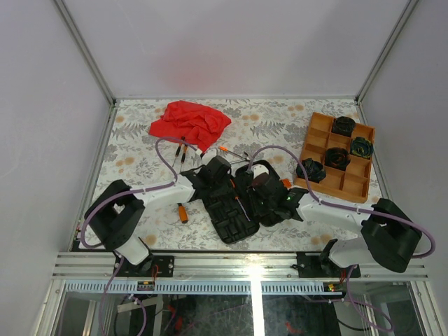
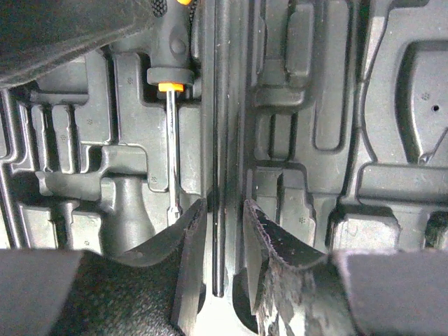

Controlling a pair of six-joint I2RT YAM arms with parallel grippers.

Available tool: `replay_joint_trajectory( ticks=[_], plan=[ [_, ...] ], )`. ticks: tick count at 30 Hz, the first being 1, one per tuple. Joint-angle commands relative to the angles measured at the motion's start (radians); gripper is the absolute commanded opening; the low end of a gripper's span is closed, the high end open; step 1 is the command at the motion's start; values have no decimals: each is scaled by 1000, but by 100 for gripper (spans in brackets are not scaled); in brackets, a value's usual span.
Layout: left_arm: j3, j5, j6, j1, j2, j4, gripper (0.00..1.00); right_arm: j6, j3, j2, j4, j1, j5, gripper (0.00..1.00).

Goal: Sort the tools into containers
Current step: Adjust the screwdriver in the storage box.

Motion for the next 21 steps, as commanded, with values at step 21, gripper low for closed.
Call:
replay_joint_trajectory(
  ticks=[21],
  plan=[
    [49,46,-15,-9,101,84,22,44,-10,-23,54,8,-22,33]
  ],
)
